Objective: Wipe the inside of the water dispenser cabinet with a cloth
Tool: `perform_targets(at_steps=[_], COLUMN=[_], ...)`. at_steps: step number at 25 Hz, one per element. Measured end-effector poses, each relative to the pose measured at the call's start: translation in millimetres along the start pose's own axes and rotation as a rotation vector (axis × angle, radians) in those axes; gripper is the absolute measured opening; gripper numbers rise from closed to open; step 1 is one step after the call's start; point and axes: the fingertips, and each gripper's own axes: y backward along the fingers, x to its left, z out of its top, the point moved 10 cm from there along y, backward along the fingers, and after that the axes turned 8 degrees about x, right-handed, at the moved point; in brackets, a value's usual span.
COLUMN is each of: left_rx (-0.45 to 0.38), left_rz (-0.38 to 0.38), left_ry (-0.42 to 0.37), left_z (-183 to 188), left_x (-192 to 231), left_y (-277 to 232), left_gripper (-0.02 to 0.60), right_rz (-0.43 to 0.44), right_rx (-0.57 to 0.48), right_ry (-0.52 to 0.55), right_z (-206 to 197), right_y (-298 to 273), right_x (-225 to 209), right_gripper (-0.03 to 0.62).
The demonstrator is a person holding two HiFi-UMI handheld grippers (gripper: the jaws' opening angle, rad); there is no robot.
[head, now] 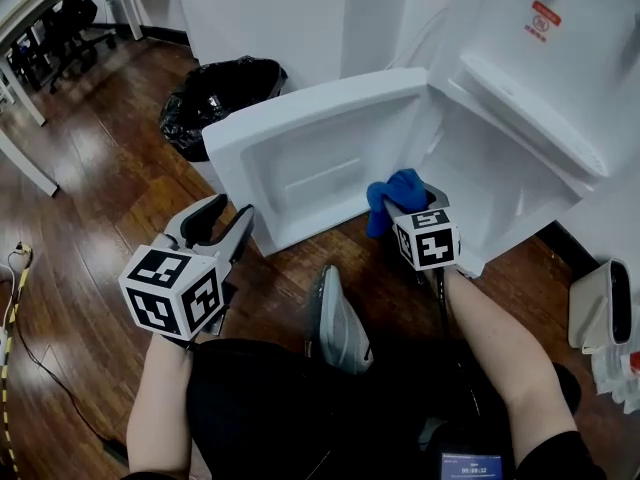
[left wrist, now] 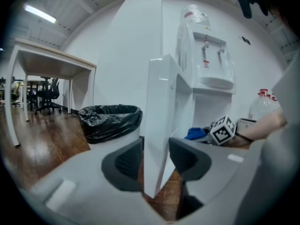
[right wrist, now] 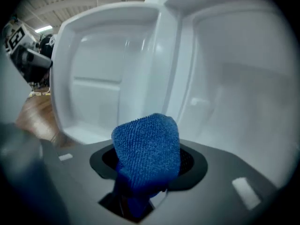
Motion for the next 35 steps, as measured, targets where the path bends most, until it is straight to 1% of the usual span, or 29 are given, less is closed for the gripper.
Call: perform_targets(at_steps=[2, 4, 5, 6, 7, 8, 10, 12, 13, 15, 16, 17, 19, 20, 21, 23, 25, 26, 28, 29, 31, 33, 35], left_rx=[-0.007, -0.011, -0.009, -0.004, 0.003, 0.006, -0.022, -0.107, -0.157, -0.229, -0.246, -0.257, -0.302, -0.356, -0.431, -0.612, -0.766, -0.824, -0.914, -0.955, -1.038, -1.112, -1.148], left_rz=[-0.003, -0.010, -0.015, -0.022, -0.030, -0.037, -0.042, -0.046, -0.048, -0.047, -0.046, -0.049, -0.065, -0.075, -0.083, -0.083, -0.057, -0.035, 0.010, 0.028, 0.058, 0.104, 0.146], left_ry=[0.002, 0.010, 0.015, 0.017, 0.015, 0.012, 0.017, 0.047, 0.060, 0.066, 0.061, 0.055, 0.052, 0.058, 0.070, 0.100, 0.135, 0.154, 0.204, 0.234, 0.299, 0.363, 0.409], left_z=[1.1, 1.0, 0.4, -0.4, -1.0, -1.0, 0.8, 5.1, 8.2, 13.2, 14.3, 15.1, 18.8, 23.2, 29.1, 40.5, 47.0, 47.8, 45.2, 42.7, 36.8, 30.8, 26.6], left_x=[-0.1, 0.2, 0.4, 0.4, 0.0, -0.6, -1.0, 0.1, 0.8, 1.7, 1.9, 2.0, 1.7, 1.0, 0.0, -0.1, 2.6, 5.0, 12.5, 17.4, 27.8, 37.4, 42.6], left_y=[-1.8, -3.0, -3.3, -3.6, -4.0, -4.2, -0.8, 7.9, 12.4, 18.5, 20.0, 21.1, 26.5, 33.4, 43.6, 68.0, 91.8, 102.4, 120.7, 128.9, 145.2, 160.3, 167.1], left_gripper=[0.175, 0.175, 0.175, 0.175, 0.175, 0.175, 0.176, 0.176, 0.176, 0.176, 0.176, 0.176, 0.180, 0.184, 0.192, 0.192, 0.192, 0.192, 0.192, 0.192, 0.192, 0.189, 0.176], right_rz=[0.017, 0.052, 0.066, 0.076, 0.085, 0.097, 0.138, 0.180, 0.183, 0.144, 0.124, 0.113, 0.110, 0.121, 0.137, 0.165, 0.180, 0.182, 0.164, 0.149, 0.122, 0.090, 0.083], right_rx=[0.100, 0.182, 0.196, 0.187, 0.152, 0.093, -0.072, -0.273, -0.377, -0.551, -0.606, -0.632, -0.616, -0.600, -0.592, -0.606, -0.640, -0.657, -0.669, -0.658, -0.646, -0.665, -0.635], right_ry=[0.039, 0.029, 0.015, 0.003, -0.007, -0.019, -0.070, -0.166, -0.207, -0.258, -0.267, -0.266, -0.239, -0.214, -0.183, -0.097, 0.019, 0.097, 0.303, 0.407, 0.569, 0.717, 0.857], right_z=[-13.9, -25.7, -27.0, -22.5, -12.6, 1.0, 34.0, 72.3, 92.8, 129.3, 142.7, 153.0, 168.3, 174.9, 181.2, 193.4, 204.1, 208.7, 215.5, 216.2, 209.6, 191.2, 163.4], right_y=[-15.8, -25.3, -25.4, -20.7, -11.4, 2.0, 39.9, 90.2, 116.3, 161.5, 176.5, 185.2, 189.6, 188.6, 188.4, 192.3, 197.0, 198.7, 202.6, 204.4, 202.5, 189.4, 166.3], right_x=[6.7, 9.0, 9.4, 10.7, 12.6, 14.5, 15.5, 10.9, 6.6, -1.8, -4.4, -5.0, 2.4, 10.9, 23.0, 56.0, 95.2, 115.8, 158.1, 178.7, 215.7, 244.7, 264.8], right_gripper=[0.235, 0.235, 0.235, 0.235, 0.235, 0.235, 0.235, 0.235, 0.235, 0.235, 0.235, 0.235, 0.236, 0.236, 0.236, 0.236, 0.236, 0.236, 0.236, 0.236, 0.236, 0.236, 0.236])
